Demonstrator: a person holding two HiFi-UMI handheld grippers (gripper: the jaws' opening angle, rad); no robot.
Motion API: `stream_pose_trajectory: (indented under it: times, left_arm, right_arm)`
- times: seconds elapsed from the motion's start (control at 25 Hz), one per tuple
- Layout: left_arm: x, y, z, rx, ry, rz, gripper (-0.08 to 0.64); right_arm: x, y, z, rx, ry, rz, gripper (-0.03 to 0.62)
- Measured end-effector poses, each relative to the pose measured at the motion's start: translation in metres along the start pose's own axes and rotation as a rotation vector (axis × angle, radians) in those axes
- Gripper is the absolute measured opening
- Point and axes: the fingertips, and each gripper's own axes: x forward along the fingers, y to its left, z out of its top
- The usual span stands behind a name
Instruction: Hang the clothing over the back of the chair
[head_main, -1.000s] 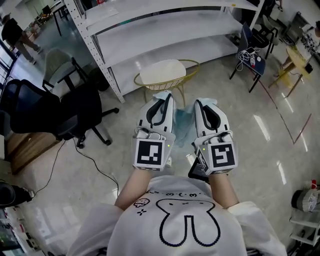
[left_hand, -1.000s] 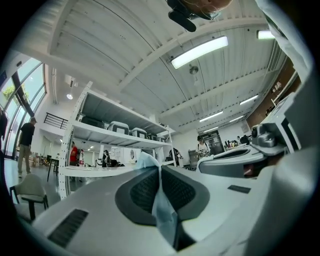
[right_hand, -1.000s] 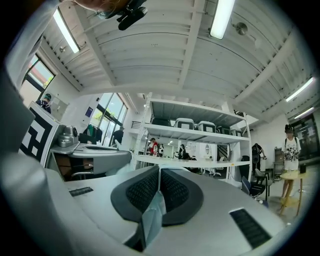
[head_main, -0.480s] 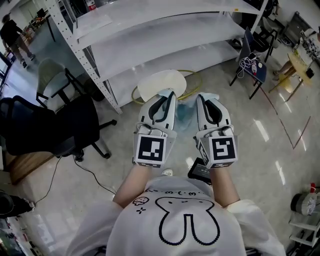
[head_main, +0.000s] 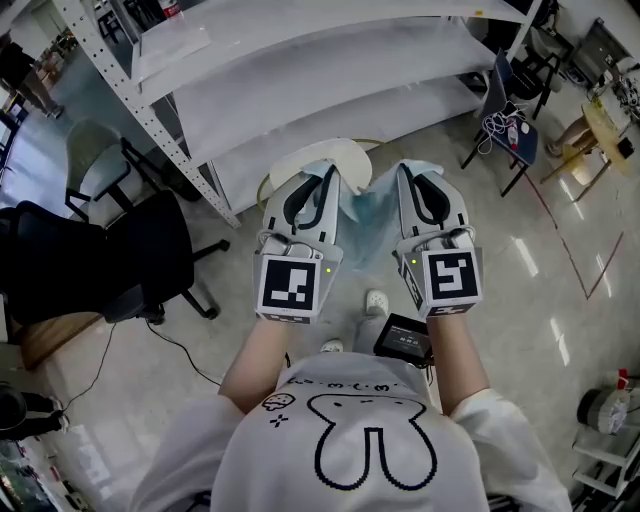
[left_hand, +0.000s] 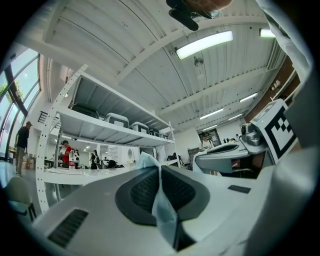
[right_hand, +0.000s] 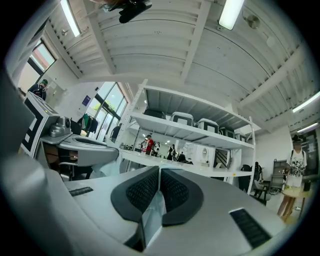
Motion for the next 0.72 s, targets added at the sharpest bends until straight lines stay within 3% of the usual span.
stream_pose_trajectory:
  times: [0.72]
  left_arm:
    - [0.133, 0.039, -0.025, 0.053, 0.041, 0.158, 0.031]
  right_arm:
    - [0.133, -0.075, -0.043, -0.016, -0.014, 0.237, 0.026]
